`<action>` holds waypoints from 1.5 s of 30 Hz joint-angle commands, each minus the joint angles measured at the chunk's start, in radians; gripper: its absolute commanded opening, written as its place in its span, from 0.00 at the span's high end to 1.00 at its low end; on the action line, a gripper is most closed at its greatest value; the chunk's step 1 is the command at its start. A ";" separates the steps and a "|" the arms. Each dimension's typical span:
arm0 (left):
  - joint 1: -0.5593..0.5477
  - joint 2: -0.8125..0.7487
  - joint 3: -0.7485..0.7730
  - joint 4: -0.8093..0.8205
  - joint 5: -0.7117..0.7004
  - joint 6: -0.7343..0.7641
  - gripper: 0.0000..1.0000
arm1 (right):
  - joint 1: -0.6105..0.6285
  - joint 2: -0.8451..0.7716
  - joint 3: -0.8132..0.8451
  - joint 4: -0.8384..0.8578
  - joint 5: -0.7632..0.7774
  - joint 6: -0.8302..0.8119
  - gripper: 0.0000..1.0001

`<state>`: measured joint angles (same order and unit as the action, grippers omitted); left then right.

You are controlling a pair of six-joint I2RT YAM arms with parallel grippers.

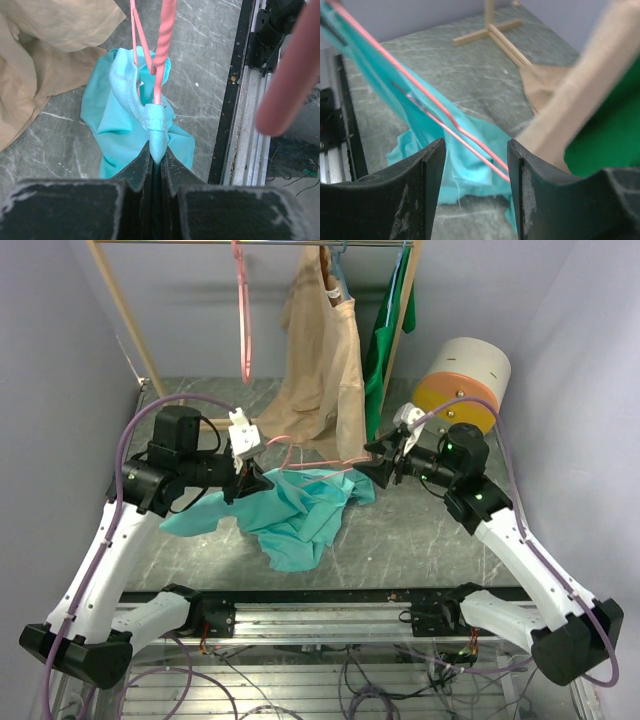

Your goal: Place the t-shirt on the hanger

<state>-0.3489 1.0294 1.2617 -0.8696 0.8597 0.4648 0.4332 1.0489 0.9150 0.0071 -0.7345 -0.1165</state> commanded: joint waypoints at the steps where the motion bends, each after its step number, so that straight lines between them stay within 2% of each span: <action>1: -0.005 0.001 0.021 0.052 0.001 -0.034 0.93 | -0.005 -0.055 0.039 -0.186 0.334 0.219 0.50; 4: -0.005 0.009 0.022 0.064 0.005 -0.056 0.93 | 0.000 -0.046 0.075 -0.328 0.384 0.297 0.58; 7: -0.005 0.023 0.029 0.079 0.000 -0.083 0.93 | 0.066 -0.065 0.040 -0.362 0.511 0.370 0.63; 12: -0.005 0.034 0.033 0.102 0.011 -0.114 0.93 | 0.296 -0.077 0.013 -0.380 0.822 0.477 0.61; 17: -0.005 0.035 0.033 0.102 0.022 -0.118 0.93 | 0.433 -0.029 -0.029 -0.353 1.001 0.567 0.57; 20: -0.005 0.034 0.034 0.095 0.029 -0.112 0.93 | 0.475 -0.002 -0.054 -0.351 1.102 0.598 0.56; 33: -0.005 0.030 0.030 0.082 0.050 -0.107 0.93 | 0.478 0.045 -0.127 -0.200 1.128 0.642 0.55; 45: -0.005 0.017 0.009 0.093 0.050 -0.114 0.93 | 0.479 -0.029 -0.091 -0.267 1.068 0.682 0.54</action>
<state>-0.3489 1.0664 1.2629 -0.8120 0.8726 0.3614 0.9073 1.0454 0.7963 -0.2466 0.3466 0.5392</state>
